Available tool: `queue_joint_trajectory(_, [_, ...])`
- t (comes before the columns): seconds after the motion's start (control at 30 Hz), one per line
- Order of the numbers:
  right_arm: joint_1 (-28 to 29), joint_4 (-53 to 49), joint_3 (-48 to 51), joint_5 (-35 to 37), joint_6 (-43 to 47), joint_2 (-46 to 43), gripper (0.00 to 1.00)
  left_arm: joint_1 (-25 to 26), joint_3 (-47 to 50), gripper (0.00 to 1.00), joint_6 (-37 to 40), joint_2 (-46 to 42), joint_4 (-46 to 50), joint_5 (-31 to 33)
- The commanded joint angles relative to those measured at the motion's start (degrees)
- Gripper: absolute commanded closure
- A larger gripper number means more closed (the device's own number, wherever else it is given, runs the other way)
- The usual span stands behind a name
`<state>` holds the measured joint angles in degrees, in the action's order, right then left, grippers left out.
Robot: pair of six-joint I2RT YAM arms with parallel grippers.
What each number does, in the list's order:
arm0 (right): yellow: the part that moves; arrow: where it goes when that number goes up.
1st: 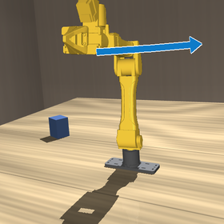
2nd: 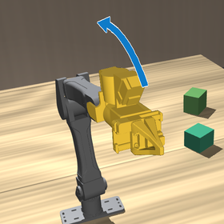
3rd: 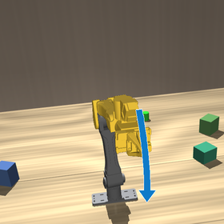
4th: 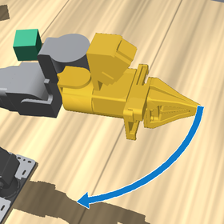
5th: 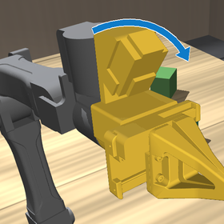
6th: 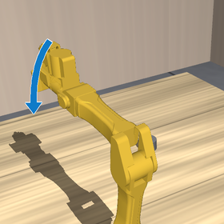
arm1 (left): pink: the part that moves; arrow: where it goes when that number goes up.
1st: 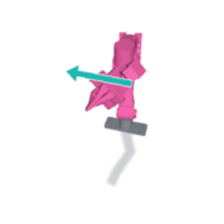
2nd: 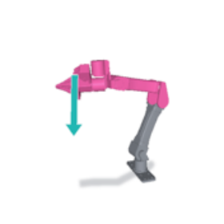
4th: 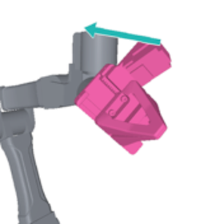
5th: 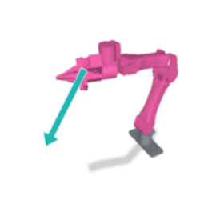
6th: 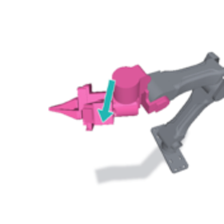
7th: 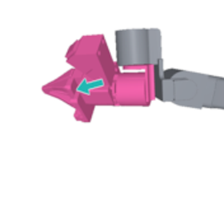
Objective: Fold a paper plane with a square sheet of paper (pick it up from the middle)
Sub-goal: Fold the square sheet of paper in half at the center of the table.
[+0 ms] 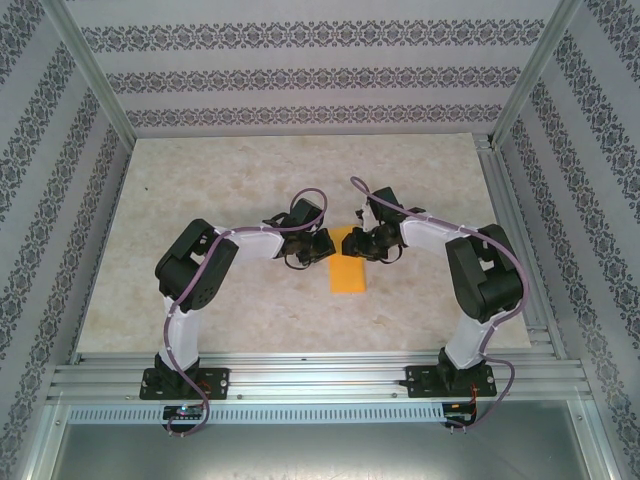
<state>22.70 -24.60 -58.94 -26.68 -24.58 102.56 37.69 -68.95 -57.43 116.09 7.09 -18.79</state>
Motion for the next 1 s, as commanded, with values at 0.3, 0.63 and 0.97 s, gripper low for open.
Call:
queue_joint_trajectory(0.3, [-1.0, -1.6, 2.0, 5.3, 2.4, 3.1, 0.64, 1.2, -0.3, 0.88, 1.4, 3.2, 3.4, 1.6])
queue_joint_trajectory(0.63, [-1.4, 0.6, 3.7, -0.9, 1.1, -4.8, 0.61, 1.5, -0.6, 0.88, 1.8, 2.9, 4.2, 1.8])
queue_joint_trajectory(0.97, [-1.7, 4.6, 9.2, -5.4, -0.8, -3.9, 0.62, 1.8, -1.0, 0.88, 1.9, 3.0, 4.6, 2.0])
